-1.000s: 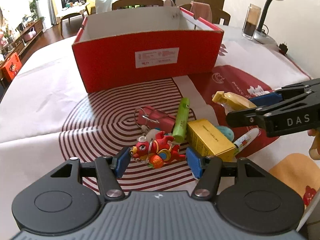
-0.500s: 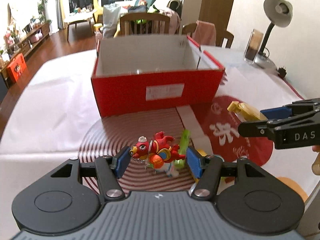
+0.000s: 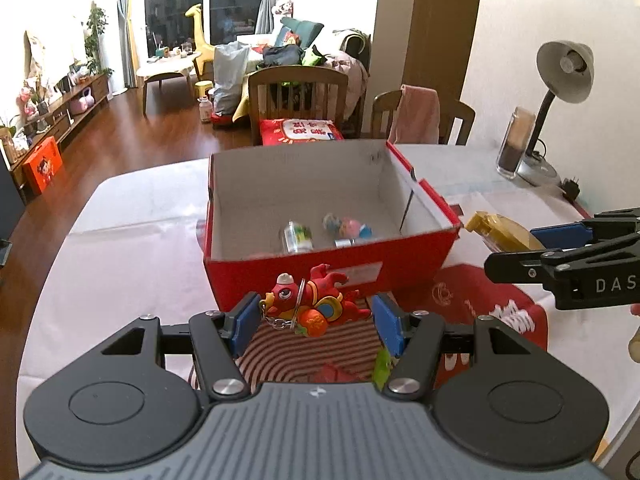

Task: Organize rigid objects
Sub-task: 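Carry keychain toy and yellow lid into the red box and open both tools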

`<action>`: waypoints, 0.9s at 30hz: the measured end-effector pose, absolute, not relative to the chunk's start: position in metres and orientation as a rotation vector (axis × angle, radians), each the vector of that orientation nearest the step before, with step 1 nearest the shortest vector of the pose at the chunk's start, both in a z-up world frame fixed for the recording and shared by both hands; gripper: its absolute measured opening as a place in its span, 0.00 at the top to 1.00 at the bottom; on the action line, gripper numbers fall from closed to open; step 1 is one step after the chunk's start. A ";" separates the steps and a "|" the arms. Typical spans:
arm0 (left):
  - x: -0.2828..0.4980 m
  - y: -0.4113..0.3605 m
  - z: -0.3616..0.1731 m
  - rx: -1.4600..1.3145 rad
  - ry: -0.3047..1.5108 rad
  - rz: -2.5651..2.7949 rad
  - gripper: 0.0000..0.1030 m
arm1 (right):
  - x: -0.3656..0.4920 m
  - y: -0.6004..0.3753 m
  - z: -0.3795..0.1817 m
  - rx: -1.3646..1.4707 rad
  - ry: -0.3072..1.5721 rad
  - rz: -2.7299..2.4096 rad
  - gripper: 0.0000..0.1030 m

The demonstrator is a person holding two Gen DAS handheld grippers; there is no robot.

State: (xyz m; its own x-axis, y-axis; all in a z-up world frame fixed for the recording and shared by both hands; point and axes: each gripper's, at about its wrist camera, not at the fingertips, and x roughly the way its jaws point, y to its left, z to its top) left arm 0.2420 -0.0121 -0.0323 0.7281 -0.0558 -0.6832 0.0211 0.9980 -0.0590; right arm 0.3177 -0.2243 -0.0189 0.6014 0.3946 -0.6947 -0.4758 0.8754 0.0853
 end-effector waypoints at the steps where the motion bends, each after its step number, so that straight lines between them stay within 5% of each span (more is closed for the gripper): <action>1: 0.245 -0.012 -0.031 -0.049 0.753 -0.043 0.41 | 0.322 -0.222 -0.016 -0.114 0.769 0.505 0.34; 27: 0.377 0.000 -0.058 -0.009 0.820 0.058 0.41 | 0.429 -0.187 -0.054 -0.232 0.797 0.477 0.33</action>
State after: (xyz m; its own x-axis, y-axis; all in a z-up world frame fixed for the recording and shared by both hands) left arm 0.3772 0.0001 -0.0585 0.6805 0.0484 -0.7312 -0.0557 0.9983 0.0142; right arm 0.4294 -0.1873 -0.0536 0.6002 0.3220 -0.7322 -0.4932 0.8696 -0.0218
